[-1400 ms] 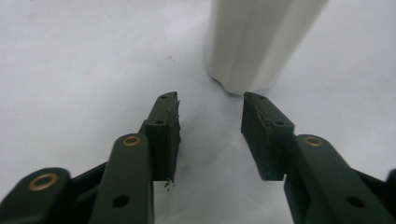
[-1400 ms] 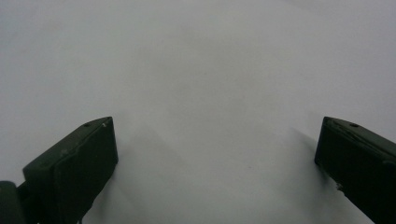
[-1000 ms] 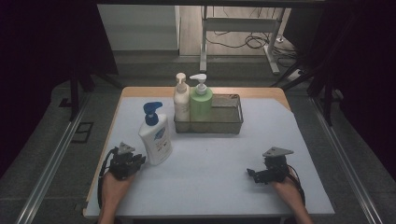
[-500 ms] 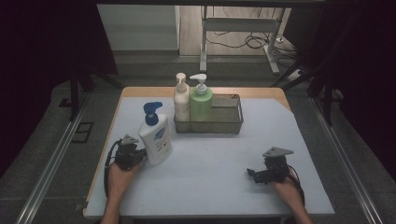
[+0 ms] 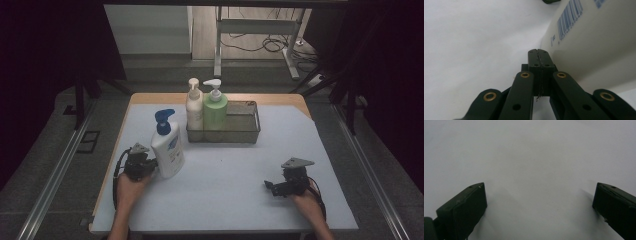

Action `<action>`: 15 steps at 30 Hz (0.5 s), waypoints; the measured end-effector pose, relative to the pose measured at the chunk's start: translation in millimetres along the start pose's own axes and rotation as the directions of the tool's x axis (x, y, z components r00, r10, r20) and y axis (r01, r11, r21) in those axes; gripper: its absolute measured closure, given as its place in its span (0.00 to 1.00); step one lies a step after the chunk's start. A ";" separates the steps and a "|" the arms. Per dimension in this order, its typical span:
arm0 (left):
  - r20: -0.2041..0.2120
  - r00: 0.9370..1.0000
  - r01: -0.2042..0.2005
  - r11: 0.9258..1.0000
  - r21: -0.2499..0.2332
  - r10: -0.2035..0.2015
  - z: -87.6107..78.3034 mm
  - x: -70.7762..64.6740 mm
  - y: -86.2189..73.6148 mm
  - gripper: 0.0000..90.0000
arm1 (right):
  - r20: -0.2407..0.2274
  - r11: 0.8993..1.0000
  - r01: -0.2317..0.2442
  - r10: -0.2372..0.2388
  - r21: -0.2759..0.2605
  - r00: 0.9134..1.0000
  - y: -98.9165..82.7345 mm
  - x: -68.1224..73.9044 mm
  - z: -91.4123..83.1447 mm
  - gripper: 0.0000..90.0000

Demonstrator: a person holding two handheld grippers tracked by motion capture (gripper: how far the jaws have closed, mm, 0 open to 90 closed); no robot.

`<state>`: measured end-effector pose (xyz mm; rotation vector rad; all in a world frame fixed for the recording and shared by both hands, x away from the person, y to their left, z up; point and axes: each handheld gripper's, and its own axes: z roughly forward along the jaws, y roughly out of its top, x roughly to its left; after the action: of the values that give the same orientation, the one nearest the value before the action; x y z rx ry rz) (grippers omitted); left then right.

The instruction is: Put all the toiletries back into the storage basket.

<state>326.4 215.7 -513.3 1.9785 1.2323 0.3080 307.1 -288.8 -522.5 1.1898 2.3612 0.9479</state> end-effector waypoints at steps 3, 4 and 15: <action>-0.001 1.000 -0.001 1.000 0.001 0.001 1.8 -1.6 0.7 0.99 | 0.000 1.000 0.000 0.000 0.000 1.000 0.0 0.1 0.0 0.00; 0.002 1.000 0.004 1.000 -0.001 -0.004 3.3 -2.6 0.9 0.99 | 0.000 1.000 0.000 0.000 0.000 1.000 0.0 0.0 0.0 0.00; 0.033 0.999 -0.005 1.000 -0.004 0.005 7.2 -7.6 1.5 0.99 | 0.000 1.000 -0.001 0.001 0.000 1.000 0.0 0.1 0.0 0.00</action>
<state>327.6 205.4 -515.7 1.9759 1.2050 0.2791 307.0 -288.7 -522.5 1.1908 2.3608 0.9481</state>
